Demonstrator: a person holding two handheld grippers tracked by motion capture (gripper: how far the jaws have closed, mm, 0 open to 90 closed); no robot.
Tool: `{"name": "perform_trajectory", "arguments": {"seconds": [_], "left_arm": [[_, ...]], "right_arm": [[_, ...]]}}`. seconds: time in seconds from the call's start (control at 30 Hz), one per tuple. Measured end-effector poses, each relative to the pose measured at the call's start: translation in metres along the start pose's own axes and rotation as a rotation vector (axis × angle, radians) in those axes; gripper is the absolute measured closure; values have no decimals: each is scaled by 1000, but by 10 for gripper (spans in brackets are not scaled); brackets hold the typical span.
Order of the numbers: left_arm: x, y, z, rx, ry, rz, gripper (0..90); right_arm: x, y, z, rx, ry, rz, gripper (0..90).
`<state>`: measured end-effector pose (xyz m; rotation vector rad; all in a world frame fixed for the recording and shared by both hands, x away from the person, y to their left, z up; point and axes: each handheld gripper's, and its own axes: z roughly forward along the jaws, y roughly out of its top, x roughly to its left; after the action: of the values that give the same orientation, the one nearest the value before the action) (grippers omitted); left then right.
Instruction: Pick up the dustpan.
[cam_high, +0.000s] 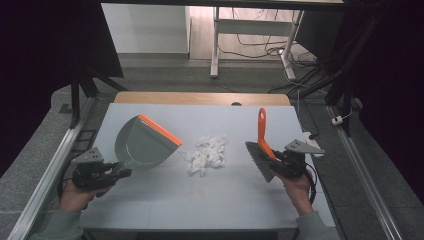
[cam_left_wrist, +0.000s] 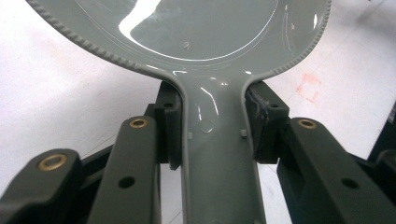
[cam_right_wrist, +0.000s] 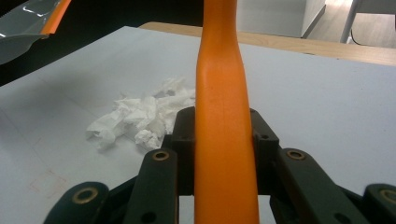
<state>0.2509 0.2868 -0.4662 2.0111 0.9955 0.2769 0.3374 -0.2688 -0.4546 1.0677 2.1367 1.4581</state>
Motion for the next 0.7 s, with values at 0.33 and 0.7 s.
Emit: {"name": "perform_trajectory", "arguments": {"seconds": [0.33, 0.7], "left_arm": [[-9, 0, -3, 45, -49, 55, 613], [-18, -1, -3, 86, -68, 100, 613]], "right_arm": [[2, 4, 3, -6, -1, -6, 700], [4, 6, 8, -3, 4, -9, 699]]}}
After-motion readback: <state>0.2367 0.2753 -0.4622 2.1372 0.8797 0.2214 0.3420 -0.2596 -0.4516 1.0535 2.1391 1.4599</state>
